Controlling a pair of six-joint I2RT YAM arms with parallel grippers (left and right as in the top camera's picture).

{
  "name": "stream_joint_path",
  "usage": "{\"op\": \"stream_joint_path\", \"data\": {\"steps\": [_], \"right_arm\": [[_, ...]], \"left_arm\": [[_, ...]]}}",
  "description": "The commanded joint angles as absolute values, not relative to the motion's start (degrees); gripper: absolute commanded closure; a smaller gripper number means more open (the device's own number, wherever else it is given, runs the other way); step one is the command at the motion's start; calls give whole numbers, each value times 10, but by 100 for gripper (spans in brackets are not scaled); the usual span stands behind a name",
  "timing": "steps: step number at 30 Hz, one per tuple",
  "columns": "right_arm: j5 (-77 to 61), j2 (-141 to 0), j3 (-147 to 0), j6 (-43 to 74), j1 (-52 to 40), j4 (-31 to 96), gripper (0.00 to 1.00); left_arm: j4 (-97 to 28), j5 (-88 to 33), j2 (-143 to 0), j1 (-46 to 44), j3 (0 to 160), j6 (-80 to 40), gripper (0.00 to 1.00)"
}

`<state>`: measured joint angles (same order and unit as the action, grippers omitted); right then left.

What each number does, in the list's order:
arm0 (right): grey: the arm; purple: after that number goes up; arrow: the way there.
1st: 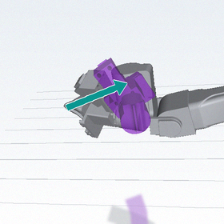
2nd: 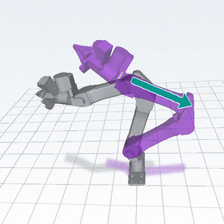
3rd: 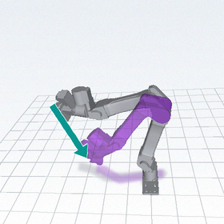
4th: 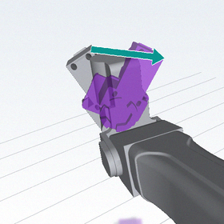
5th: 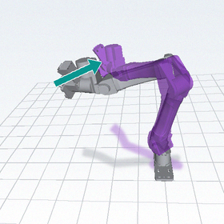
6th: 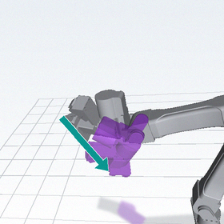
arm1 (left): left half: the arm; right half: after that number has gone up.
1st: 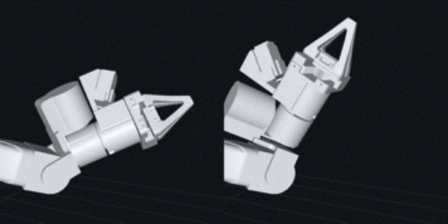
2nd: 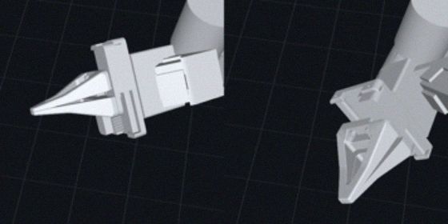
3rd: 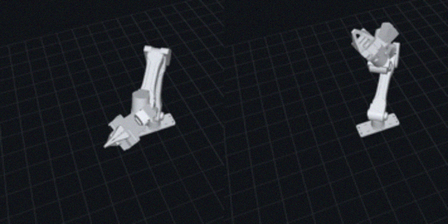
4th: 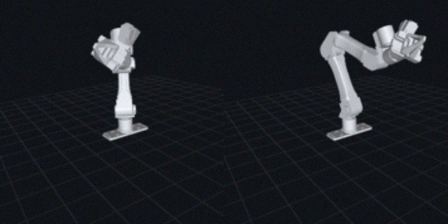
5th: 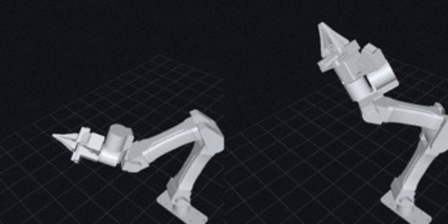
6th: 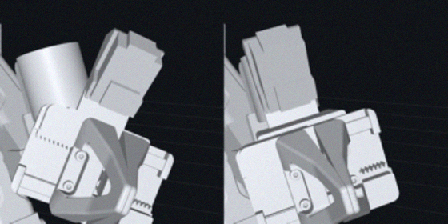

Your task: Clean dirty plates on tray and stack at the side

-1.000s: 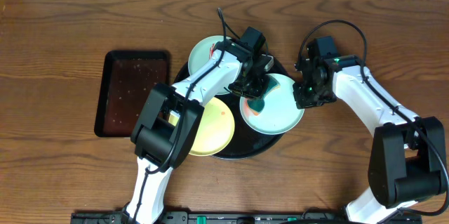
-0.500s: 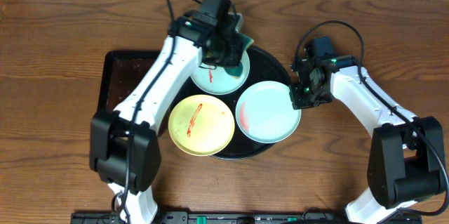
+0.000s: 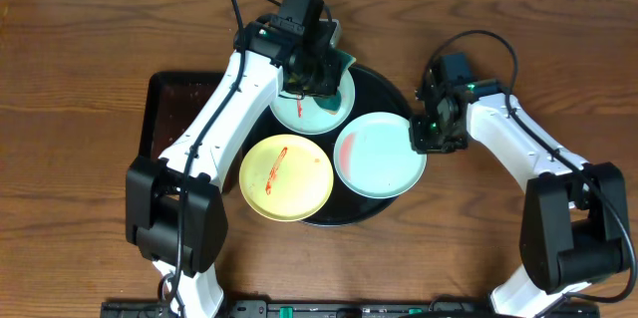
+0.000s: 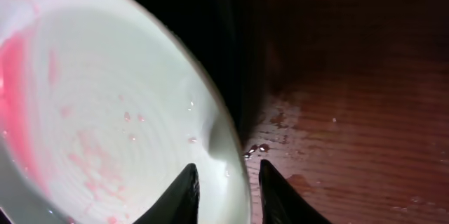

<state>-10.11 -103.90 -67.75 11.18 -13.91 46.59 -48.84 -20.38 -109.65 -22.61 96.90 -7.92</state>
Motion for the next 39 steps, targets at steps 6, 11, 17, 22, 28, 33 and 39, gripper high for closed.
{"op": "stream_joint_path", "data": {"steps": [6, 11, 17, 22, 28, 33, 39], "right_arm": [[-84, -1052, -662, 175, -147, 476, 76], [-84, -1052, -648, 196, -147, 479, 99], [-84, -1038, -648, 202, -146, 480, 99], [-48, -981, -649, 202, -147, 475, 99], [136, -891, -649, 201, -180, 464, 99], [326, -850, -649, 202, -265, 443, 99], [552, -848, -649, 223, -368, 439, 99]], "left_arm": [[-492, -198, -1097, -225, 974, -84, 93], [-492, -198, -1097, -225, 974, -84, 93], [-492, -198, -1097, -225, 974, -84, 93], [-492, -198, -1097, -225, 974, -84, 93], [-492, -198, -1097, -225, 973, -84, 92], [-492, -198, -1097, -225, 967, -84, 93], [-492, -198, -1098, -225, 960, -84, 92]]}}
